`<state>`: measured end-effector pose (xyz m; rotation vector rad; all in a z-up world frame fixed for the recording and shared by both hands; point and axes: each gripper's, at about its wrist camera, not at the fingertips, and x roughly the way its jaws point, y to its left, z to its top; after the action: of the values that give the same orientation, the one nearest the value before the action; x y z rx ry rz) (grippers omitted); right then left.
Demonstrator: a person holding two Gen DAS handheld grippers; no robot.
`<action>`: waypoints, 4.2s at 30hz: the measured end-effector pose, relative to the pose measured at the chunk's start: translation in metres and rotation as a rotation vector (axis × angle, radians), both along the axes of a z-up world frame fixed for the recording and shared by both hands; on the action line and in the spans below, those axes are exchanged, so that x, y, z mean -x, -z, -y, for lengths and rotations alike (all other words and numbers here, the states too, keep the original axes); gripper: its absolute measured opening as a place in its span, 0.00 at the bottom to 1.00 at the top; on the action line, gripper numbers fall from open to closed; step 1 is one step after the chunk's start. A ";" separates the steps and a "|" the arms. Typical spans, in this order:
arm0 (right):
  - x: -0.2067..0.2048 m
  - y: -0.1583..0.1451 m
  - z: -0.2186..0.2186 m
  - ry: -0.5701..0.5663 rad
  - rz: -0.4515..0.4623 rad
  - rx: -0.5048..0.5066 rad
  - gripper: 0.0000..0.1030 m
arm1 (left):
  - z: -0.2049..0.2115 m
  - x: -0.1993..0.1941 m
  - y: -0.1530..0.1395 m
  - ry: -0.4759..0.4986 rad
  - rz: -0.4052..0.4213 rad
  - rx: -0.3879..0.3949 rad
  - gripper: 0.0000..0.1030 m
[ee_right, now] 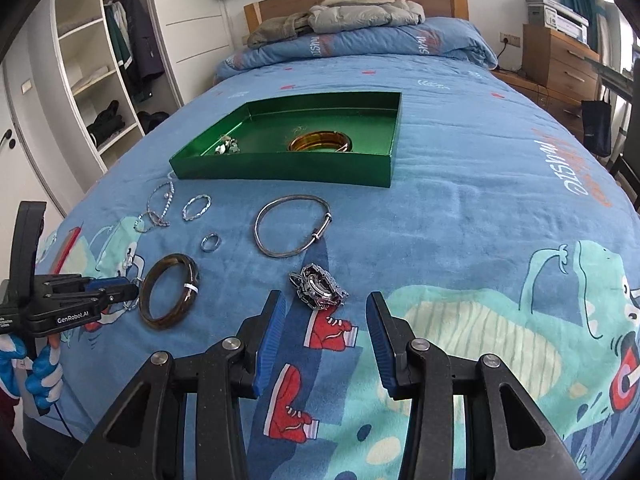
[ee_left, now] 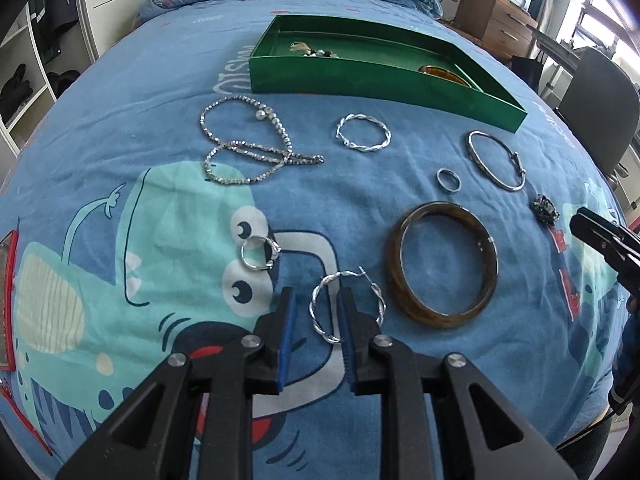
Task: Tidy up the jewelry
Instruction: 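Grasp the twisted silver hoop with the left tool while the right tool grasps the silver brooch, then carry the silver hoop and brooch into the green tray and release both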
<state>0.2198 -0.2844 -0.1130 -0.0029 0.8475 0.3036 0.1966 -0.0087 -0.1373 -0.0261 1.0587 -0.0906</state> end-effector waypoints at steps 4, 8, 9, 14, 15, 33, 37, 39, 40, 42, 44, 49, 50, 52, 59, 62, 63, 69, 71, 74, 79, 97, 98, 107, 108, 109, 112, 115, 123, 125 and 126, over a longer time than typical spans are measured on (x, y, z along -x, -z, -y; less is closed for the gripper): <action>-0.013 0.012 -0.011 -0.053 -0.015 0.042 0.41 | 0.002 0.001 0.001 0.001 0.004 -0.012 0.18; -0.024 0.021 -0.024 -0.106 -0.015 0.111 0.43 | 0.003 0.001 0.002 0.000 0.012 -0.014 0.17; -0.026 0.023 -0.027 -0.116 -0.012 0.131 0.43 | 0.003 0.001 0.002 0.000 0.014 -0.014 0.17; -0.032 0.030 -0.034 -0.160 0.003 0.204 0.34 | 0.001 0.003 0.002 0.000 0.016 0.010 0.04; -0.032 0.030 -0.035 -0.166 0.005 0.212 0.26 | 0.002 0.005 0.002 0.001 0.019 0.009 0.04; 0.017 0.003 -0.004 -0.015 0.020 0.047 0.15 | 0.004 0.044 -0.035 0.010 0.090 -0.003 0.04; 0.036 -0.012 -0.005 -0.004 0.050 0.029 0.15 | 0.003 0.057 -0.053 0.012 0.125 0.002 0.04; 0.045 -0.020 -0.006 -0.001 0.066 0.021 0.15 | 0.001 0.063 -0.060 0.012 0.138 0.008 0.04; 0.050 -0.024 -0.007 0.000 0.075 0.015 0.15 | -0.001 0.066 -0.063 0.011 0.145 0.011 0.04; 0.058 -0.031 -0.009 -0.001 0.089 0.004 0.15 | -0.002 0.072 -0.070 0.009 0.159 0.016 0.04; 0.066 -0.039 -0.011 -0.002 0.106 -0.001 0.15 | -0.004 0.076 -0.078 0.008 0.176 0.022 0.04; 0.079 -0.058 -0.017 -0.006 0.146 -0.009 0.15 | -0.010 0.080 -0.097 0.004 0.219 0.046 0.04; 0.080 -0.063 -0.019 -0.007 0.154 -0.010 0.15 | -0.011 0.081 -0.100 0.003 0.227 0.051 0.04; 0.083 -0.070 -0.022 -0.008 0.169 -0.012 0.15 | -0.012 0.080 -0.108 0.003 0.245 0.065 0.04; 0.081 -0.096 -0.036 -0.012 0.218 -0.015 0.15 | -0.018 0.067 -0.133 0.013 0.301 0.097 0.04; 0.074 -0.105 -0.042 -0.015 0.236 -0.011 0.15 | -0.020 0.055 -0.142 0.016 0.322 0.111 0.04; 0.070 -0.108 -0.044 -0.016 0.240 -0.010 0.15 | -0.021 0.050 -0.145 0.017 0.329 0.115 0.04; 0.038 -0.122 -0.053 -0.018 0.262 0.007 0.15 | -0.024 0.011 -0.157 0.018 0.357 0.142 0.04; 0.024 -0.125 -0.055 -0.019 0.267 0.015 0.15 | -0.024 -0.006 -0.158 0.021 0.363 0.142 0.04; -0.001 -0.127 -0.058 -0.018 0.273 0.024 0.15 | -0.022 -0.035 -0.158 0.025 0.363 0.148 0.04; -0.045 -0.123 -0.061 -0.011 0.267 0.029 0.15 | -0.014 -0.081 -0.150 0.039 0.355 0.140 0.04; -0.197 -0.055 -0.049 0.038 0.106 0.018 0.15 | 0.014 -0.221 -0.076 0.063 0.203 0.093 0.04; -0.203 -0.050 -0.049 0.038 0.095 0.023 0.15 | 0.016 -0.226 -0.072 0.066 0.195 0.088 0.04; -0.241 -0.012 -0.053 0.034 -0.003 0.072 0.15 | 0.043 -0.261 -0.043 0.074 0.137 -0.003 0.04; -0.244 -0.009 -0.054 0.032 -0.013 0.079 0.15 | 0.044 -0.264 -0.040 0.070 0.132 -0.009 0.04; -0.246 -0.007 -0.055 0.030 -0.020 0.090 0.15 | 0.044 -0.266 -0.037 0.064 0.125 -0.017 0.04; -0.249 0.000 -0.058 0.026 -0.038 0.124 0.15 | 0.041 -0.272 -0.028 0.040 0.109 -0.033 0.04; -0.250 0.006 -0.059 0.026 -0.048 0.140 0.15 | 0.037 -0.274 -0.023 0.025 0.113 -0.047 0.04; -0.252 0.012 -0.061 0.027 -0.042 0.148 0.16 | 0.036 -0.273 -0.022 0.020 0.141 -0.060 0.06; -0.251 0.012 -0.061 0.024 -0.041 0.148 0.16 | 0.036 -0.271 -0.021 0.015 0.148 -0.060 0.06; -0.251 0.012 -0.061 0.024 -0.041 0.147 0.16 | 0.035 -0.271 -0.021 0.011 0.151 -0.060 0.06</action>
<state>0.4709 -0.2232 -0.1250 -0.1237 0.9085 0.2193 0.4674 -0.0437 -0.1163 0.0404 0.9101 -0.0692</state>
